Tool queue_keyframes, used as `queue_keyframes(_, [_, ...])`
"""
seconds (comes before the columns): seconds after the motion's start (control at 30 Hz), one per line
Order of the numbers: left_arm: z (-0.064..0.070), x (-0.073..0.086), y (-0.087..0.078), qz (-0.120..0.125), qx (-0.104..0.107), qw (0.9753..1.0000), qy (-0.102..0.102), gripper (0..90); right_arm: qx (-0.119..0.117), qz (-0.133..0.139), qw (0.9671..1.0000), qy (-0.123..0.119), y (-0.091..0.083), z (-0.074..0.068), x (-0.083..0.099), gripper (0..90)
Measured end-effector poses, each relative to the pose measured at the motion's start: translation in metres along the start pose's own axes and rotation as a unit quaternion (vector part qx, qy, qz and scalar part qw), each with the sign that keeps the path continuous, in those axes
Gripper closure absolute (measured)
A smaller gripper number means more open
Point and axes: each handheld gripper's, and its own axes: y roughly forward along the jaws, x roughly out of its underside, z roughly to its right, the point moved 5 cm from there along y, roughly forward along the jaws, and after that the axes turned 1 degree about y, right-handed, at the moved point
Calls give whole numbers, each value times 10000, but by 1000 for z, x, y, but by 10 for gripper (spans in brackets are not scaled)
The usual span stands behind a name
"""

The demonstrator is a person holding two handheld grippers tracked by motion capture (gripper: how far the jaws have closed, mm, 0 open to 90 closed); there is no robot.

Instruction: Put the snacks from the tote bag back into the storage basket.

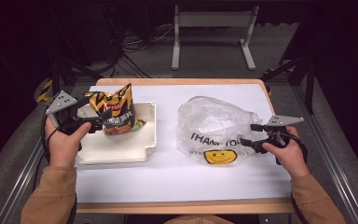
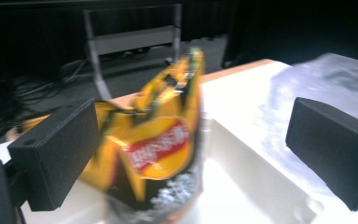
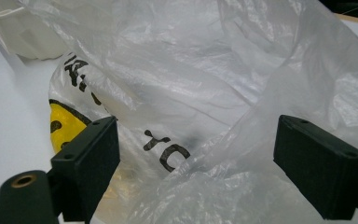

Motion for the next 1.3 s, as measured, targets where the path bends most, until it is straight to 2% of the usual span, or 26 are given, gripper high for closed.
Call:
queue_keyframes(0.17, [27, 6, -3, -7, 502, 9987, 118, 40, 20, 78, 10000, -27, -5, -1, -2, 152])
queue_keyframes(0.3, [41, 10, -5, 31, 764, 9969, 169, 41, 25, 96, 9999, -38, -7, -2, -3, 152])
queue_keyframes(0.43, [48, 14, -7, 40, 893, 9958, 188, 40, 21, 117, 9999, -72, -8, -3, -4, 152])
queue_keyframes(0.6, [57, 26, -7, -87, 1089, 9936, 302, 47, 7, 169, 9998, -131, -11, -6, -6, 152])
queue_keyframes(0.73, [59, 42, -2, -129, 1343, 9905, 280, 58, -23, 224, 9996, -176, -17, -10, -7, 149])
queue_keyframes(0.8, [58, 50, 1, -235, 1381, 9897, 302, 58, 5, 244, 9995, -199, -20, -11, -7, 143])
queue_keyframes(0.93, [58, 64, 5, -382, 1307, 9899, 406, 60, 31, 355, 9991, -244, -30, -15, -11, 135])
queue_keyframes(1.17, [59, 82, 9, -472, 1275, 9901, 338, 66, 59, 512, 9978, -429, -44, -29, -17, 134])
queue_keyframes(1.23, [58, 84, 9, -517, 1248, 9901, 386, 75, 60, 542, 9973, -489, -47, -33, -17, 136])
queue_keyframes(1.3, [58, 92, 10, -641, 1188, 9901, 377, 89, 81, 598, 9967, -544, -50, -36, -18, 140])
